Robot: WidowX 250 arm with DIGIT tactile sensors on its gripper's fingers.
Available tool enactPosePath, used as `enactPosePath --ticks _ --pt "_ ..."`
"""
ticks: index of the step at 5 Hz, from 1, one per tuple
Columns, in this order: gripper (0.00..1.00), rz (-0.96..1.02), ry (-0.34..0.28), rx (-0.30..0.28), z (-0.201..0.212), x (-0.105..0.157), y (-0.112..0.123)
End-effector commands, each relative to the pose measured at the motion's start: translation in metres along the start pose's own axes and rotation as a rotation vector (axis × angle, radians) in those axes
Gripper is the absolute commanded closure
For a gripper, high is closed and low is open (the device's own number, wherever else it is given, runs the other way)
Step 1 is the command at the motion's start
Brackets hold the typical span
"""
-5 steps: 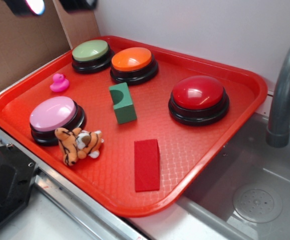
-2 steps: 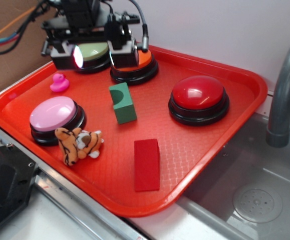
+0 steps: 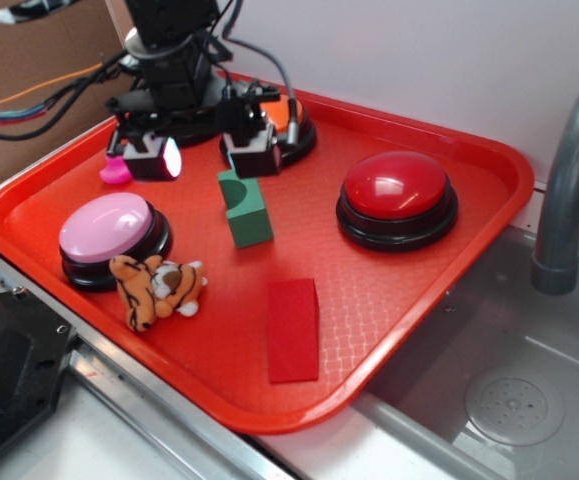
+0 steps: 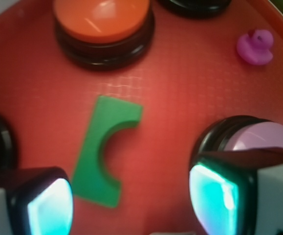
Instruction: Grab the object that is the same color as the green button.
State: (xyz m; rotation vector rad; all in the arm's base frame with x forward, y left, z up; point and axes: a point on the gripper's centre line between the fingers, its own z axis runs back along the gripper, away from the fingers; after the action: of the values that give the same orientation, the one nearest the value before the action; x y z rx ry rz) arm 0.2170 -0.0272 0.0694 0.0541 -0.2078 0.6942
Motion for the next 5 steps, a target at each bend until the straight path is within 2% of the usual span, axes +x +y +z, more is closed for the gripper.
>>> enactPosePath --ticks 1,2,3,4,5 --pt "0.0 -0.01 -0.008 -0.114 -0.029 0.015 -0.008" --pt "0.0 -0.038 -0.002 -0.173 -0.038 0.016 -0.014" --pt "0.0 -0.033 0.042 -0.202 -0.042 0.009 -0.007" --pt "0.27 -0.035 0.055 -0.2 -0.041 0.012 -0.01" --pt "1.0 -0.046 0.072 -0.201 -0.041 0.013 -0.01"
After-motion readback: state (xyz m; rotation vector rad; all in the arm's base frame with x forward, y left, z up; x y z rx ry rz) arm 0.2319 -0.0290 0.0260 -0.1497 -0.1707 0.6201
